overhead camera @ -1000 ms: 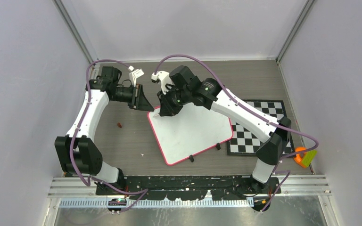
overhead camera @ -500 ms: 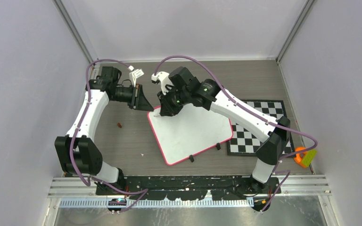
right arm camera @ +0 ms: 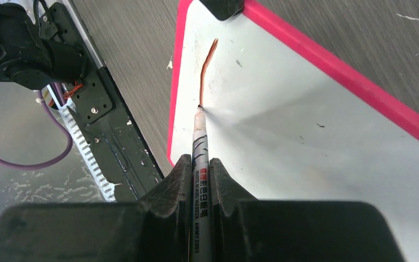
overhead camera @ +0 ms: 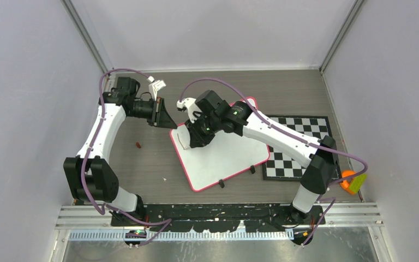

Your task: Write a sentence on the whiteboard

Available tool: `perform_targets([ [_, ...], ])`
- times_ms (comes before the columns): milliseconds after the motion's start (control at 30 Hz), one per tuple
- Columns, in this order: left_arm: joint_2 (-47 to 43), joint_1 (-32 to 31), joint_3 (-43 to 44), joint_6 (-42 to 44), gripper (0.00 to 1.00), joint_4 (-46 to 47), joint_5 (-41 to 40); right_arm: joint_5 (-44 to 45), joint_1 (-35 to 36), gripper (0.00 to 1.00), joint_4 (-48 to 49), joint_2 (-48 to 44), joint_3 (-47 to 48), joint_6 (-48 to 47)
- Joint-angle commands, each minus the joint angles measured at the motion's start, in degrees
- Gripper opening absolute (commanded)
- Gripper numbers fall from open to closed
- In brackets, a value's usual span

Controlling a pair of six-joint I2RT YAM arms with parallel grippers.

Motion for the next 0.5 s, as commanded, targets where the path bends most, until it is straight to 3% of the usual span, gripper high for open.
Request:
perform_targets([
  [0, -0.54, 0.02, 0.94, 0.05, 0.00, -0.55, 0.88, 0.69, 0.41, 0.00, 2.43, -2.83, -0.30, 0.19],
  [267, -0.53, 0.04, 1.26, 0.14, 0.00, -0.76, 1.03, -0.29, 0.00, 0.00, 0.84, -4.16, 6.02, 0.31],
  [467, -0.85, 0.04, 1.04, 0.06, 0.00, -0.59, 1.19, 3.68, -1.26, 0.00, 1.54, -3.51, 7.18, 1.40],
])
